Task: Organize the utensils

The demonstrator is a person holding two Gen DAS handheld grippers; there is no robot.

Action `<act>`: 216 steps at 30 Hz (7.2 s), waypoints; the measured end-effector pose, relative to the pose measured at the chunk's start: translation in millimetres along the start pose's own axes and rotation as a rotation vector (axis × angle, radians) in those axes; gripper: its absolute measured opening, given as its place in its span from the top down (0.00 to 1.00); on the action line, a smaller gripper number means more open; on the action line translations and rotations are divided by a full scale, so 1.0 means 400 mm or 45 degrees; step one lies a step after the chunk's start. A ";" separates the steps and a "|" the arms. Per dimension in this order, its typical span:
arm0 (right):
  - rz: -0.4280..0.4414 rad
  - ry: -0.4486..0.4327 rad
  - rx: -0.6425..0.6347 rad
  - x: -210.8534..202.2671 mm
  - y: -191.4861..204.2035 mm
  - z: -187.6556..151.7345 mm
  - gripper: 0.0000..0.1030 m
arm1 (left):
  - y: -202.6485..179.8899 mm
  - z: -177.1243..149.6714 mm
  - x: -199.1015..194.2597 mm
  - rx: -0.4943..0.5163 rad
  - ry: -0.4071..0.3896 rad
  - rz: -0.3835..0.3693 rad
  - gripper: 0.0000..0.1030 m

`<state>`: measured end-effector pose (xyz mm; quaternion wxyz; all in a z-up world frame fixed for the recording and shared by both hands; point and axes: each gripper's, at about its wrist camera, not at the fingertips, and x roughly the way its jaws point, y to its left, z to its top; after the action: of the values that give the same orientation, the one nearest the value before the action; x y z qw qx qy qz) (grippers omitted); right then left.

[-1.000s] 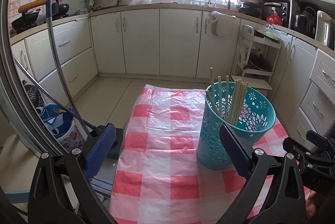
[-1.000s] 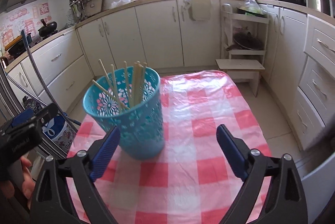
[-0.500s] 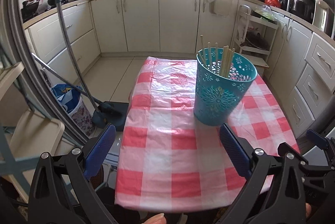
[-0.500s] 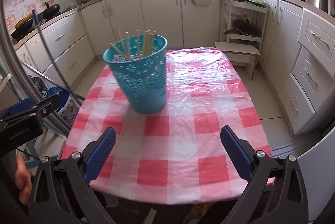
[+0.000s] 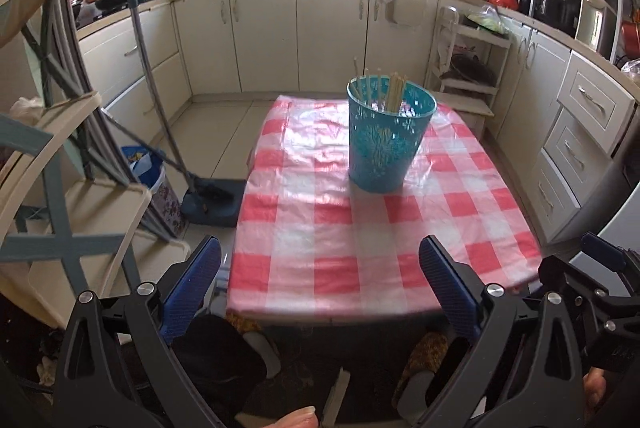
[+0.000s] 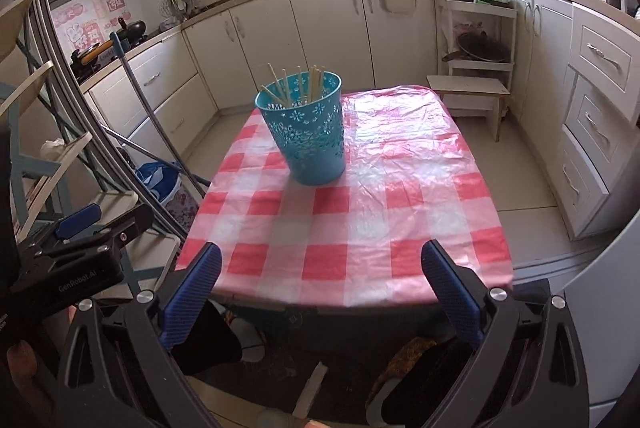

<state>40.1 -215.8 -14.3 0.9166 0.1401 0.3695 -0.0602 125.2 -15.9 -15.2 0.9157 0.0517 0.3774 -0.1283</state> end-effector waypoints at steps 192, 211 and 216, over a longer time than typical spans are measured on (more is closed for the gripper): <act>-0.088 -0.183 0.026 -0.301 0.067 -0.212 0.07 | -0.075 -0.153 -0.311 0.054 -0.146 0.145 0.08; -0.087 -0.177 0.024 -0.292 0.068 -0.219 0.07 | -0.074 -0.155 -0.309 0.055 -0.142 0.143 0.08; -0.087 -0.176 0.024 -0.289 0.067 -0.222 0.07 | -0.075 -0.156 -0.309 0.055 -0.143 0.144 0.08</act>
<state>-96.0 -162.7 10.8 0.9361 0.1314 0.3093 -0.1042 -9.7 -8.6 27.7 0.9398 0.0852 0.3192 -0.0872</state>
